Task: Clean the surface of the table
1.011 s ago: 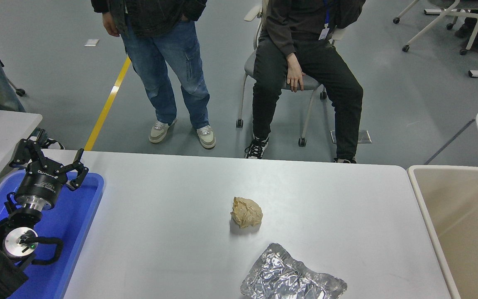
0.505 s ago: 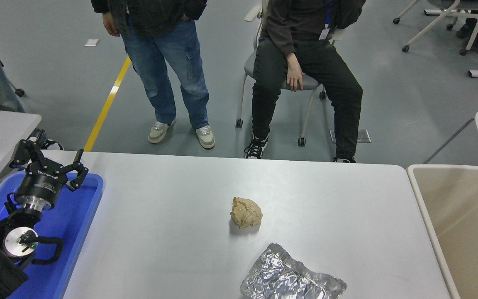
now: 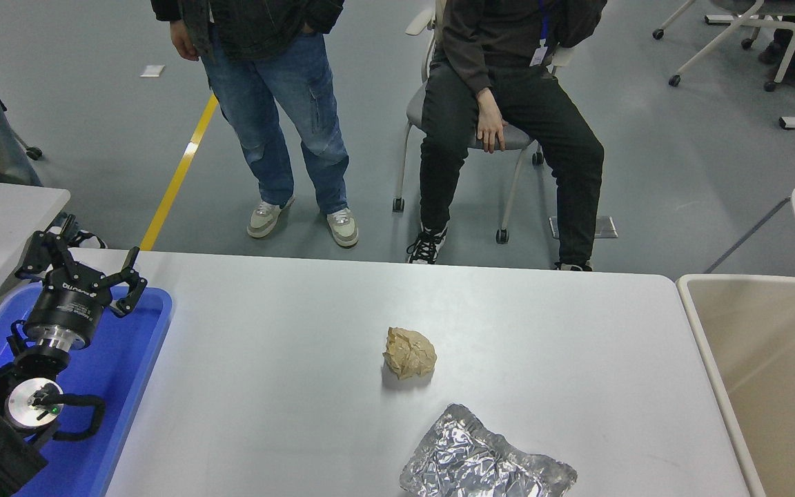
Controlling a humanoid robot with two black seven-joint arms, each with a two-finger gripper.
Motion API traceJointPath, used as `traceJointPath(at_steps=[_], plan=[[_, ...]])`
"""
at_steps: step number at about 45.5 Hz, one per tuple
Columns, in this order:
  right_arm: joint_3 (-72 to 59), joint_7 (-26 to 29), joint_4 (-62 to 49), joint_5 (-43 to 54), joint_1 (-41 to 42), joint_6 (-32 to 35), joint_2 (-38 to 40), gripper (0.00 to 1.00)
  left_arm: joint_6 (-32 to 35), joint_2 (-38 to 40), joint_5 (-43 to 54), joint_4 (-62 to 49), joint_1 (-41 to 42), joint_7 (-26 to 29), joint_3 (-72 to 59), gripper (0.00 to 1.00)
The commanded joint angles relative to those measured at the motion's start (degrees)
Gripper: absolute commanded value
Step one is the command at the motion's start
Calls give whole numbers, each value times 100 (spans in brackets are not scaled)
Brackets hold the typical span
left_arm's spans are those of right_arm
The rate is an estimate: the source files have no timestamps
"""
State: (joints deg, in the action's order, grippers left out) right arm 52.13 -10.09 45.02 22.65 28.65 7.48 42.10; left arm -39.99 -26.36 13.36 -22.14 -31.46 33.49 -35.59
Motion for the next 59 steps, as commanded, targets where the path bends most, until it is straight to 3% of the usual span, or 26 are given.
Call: traceJointPath(at_steps=[1,25,38,59], plan=[[1018,-19,779,-6,-500,562,-289,98,0,0,0,-1,-1,0,0,100],[1484,-107,815,-718,-799,492,-1424,98,0,0,0,-1,-1,0,0,100],[1432,-915,437,-683,-1019,597,-1600,98,0,0,0,-1,-1,0,0,100],[1203,-1627,-170,-622,-896,623,-2101,98,0,0,0,-1,-1,0,0,100]])
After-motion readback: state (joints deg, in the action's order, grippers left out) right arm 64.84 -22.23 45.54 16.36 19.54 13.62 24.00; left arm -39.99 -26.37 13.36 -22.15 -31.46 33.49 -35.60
